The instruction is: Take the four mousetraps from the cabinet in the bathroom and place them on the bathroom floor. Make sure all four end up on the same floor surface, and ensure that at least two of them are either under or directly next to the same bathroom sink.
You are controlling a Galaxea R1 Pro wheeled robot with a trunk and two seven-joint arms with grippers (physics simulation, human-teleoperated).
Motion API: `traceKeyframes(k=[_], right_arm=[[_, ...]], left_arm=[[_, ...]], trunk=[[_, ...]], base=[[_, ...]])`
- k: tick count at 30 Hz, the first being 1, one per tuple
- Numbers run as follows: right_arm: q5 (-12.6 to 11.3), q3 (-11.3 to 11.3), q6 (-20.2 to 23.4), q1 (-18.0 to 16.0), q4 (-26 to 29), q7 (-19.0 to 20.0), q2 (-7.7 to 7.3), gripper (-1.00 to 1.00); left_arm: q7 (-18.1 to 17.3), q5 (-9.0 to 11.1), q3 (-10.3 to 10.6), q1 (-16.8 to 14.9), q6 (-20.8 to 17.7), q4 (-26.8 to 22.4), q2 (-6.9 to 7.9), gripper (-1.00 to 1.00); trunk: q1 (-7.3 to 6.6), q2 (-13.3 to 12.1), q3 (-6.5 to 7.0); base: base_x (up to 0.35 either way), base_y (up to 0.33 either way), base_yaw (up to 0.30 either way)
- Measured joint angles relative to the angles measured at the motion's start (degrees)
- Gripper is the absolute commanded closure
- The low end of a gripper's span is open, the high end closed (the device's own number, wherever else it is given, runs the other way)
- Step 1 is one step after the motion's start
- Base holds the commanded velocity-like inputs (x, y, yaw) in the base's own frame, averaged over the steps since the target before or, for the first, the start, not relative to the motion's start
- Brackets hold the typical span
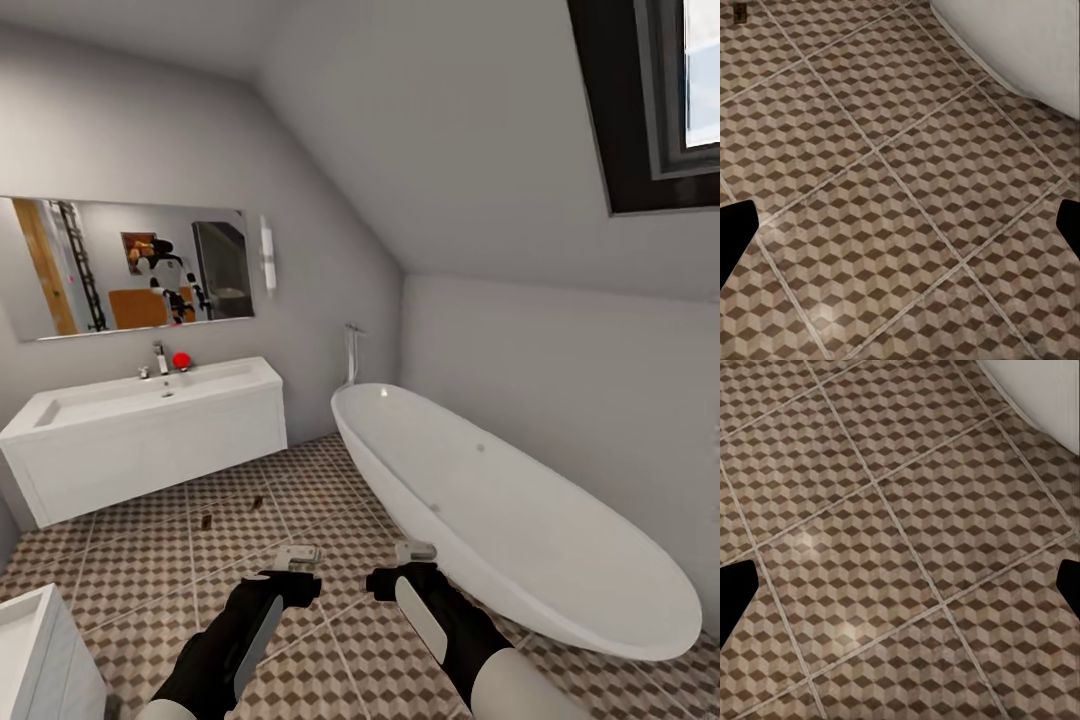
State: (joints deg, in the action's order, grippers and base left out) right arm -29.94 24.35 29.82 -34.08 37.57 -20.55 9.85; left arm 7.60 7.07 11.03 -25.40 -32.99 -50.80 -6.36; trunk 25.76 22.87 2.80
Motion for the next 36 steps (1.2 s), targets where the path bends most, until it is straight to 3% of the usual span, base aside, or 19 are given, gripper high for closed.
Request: traceKeyframes(k=[16, 36], right_arm=[[0.0, -0.1, -0.1, 0.0, 0.1, 0.0, -0.05, -1.0], [0.0, -0.2, -0.1, 0.0, 0.1, 0.0, -0.13, -1.0]], left_arm=[[0.1, 0.1, 0.0, 0.0, -0.1, -0.4, -0.02, -1.0], [0.1, 0.1, -0.1, 0.0, -0.1, -0.4, 0.0, -1.0]], trunk=[[0.0, 0.0, 1.16], [0.0, 0.0, 1.94]], base=[[-0.003, 0.002, -0.185], [0.0, 0.0, -0.073]])
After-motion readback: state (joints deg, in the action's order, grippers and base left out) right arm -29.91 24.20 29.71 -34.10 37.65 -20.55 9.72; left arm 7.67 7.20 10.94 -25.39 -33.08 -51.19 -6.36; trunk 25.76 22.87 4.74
